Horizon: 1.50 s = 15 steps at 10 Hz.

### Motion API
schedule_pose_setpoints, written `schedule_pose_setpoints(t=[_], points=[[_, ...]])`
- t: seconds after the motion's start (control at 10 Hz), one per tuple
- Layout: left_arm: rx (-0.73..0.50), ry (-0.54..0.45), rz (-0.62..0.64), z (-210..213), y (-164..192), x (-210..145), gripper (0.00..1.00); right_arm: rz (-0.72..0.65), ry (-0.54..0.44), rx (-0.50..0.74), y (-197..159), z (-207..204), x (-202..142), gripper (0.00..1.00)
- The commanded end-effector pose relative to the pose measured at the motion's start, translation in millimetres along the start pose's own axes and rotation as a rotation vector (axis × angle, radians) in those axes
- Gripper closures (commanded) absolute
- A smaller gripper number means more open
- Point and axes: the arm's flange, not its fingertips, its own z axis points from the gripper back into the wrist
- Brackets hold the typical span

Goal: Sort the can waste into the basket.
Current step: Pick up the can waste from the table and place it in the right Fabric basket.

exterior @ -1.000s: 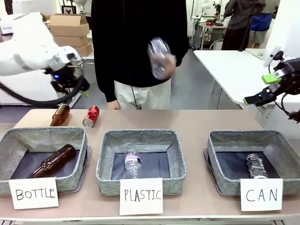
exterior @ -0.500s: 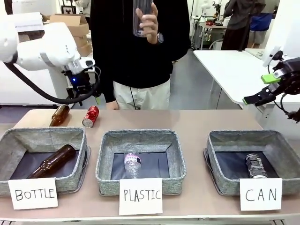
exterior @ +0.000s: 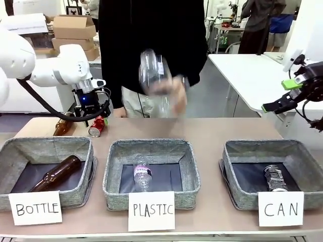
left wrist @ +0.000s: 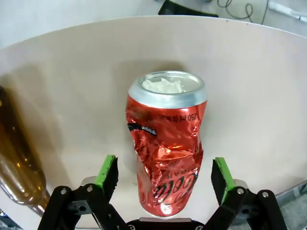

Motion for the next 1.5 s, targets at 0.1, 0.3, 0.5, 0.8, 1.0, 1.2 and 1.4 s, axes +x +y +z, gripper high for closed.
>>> schedule_pose_setpoints(t=[0.1, 0.3, 0.5, 0.8, 1.0, 1.2, 1.4], points=[[0.032, 0.024, -0.015, -2.1, -8.0, 12.5, 0.00, 0.010, 0.000, -0.014, 0.2, -1.0, -0.3, 0.00], [0.043, 0.025, -0.012, -2.4, -8.1, 11.9, 0.60, 0.010, 0.000, -0.014, 0.2, -1.0, -0.3, 0.00], [0.044, 0.012, -0.009, -2.5, -7.8, 11.6, 1.00, 0.010, 0.000, -0.014, 0.2, -1.0, -0.3, 0.00], [0.055, 0.020, -0.010, -7.0, -9.9, 13.7, 0.97, 0.010, 0.000, -0.014, 0.2, -1.0, -0.3, 0.00], [0.042, 0.008, -0.009, -6.0, -10.0, 12.7, 1.00, 0.010, 0.000, -0.014, 0.2, -1.0, -0.3, 0.00], [-0.001, -0.023, 0.015, 5.5, -5.6, 8.3, 1.00, 0.010, 0.000, -0.014, 0.2, -1.0, -0.3, 0.00], [-0.062, -0.053, -0.030, 67.4, 2.9, -41.5, 1.00, 0.010, 0.000, -0.014, 0.2, -1.0, -0.3, 0.00]])
